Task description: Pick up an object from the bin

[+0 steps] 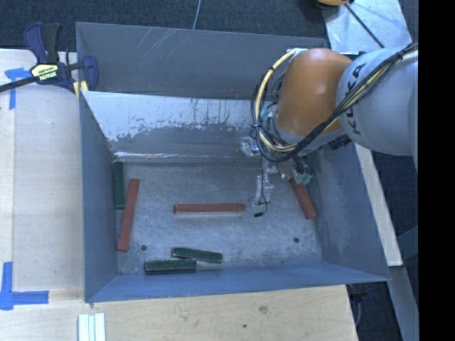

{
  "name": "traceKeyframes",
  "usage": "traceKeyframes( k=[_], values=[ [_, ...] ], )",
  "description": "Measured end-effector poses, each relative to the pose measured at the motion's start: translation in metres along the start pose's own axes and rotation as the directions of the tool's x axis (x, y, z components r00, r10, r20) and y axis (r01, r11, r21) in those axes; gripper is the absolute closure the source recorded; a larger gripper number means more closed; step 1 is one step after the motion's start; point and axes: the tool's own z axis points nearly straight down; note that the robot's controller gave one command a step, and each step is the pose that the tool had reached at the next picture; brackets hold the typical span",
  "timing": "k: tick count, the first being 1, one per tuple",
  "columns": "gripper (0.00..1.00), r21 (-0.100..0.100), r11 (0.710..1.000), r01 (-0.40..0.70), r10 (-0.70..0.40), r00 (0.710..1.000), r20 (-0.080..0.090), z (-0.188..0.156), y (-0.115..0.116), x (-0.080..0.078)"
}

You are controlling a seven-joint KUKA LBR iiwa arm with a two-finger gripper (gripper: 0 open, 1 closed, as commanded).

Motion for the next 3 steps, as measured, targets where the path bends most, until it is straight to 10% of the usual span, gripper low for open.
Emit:
traceKeyframes(
  k=[1, 3],
  values=[
    [1.0, 0.0, 0.999, 0.045, -0.045, 0.999, 0.015, 0.04, 0.055, 0.02],
    [1.0, 0.001, 0.996, 0.094, -0.094, 0.996, 0.002, -0.009, 0.039, 0.021]
  ],
)
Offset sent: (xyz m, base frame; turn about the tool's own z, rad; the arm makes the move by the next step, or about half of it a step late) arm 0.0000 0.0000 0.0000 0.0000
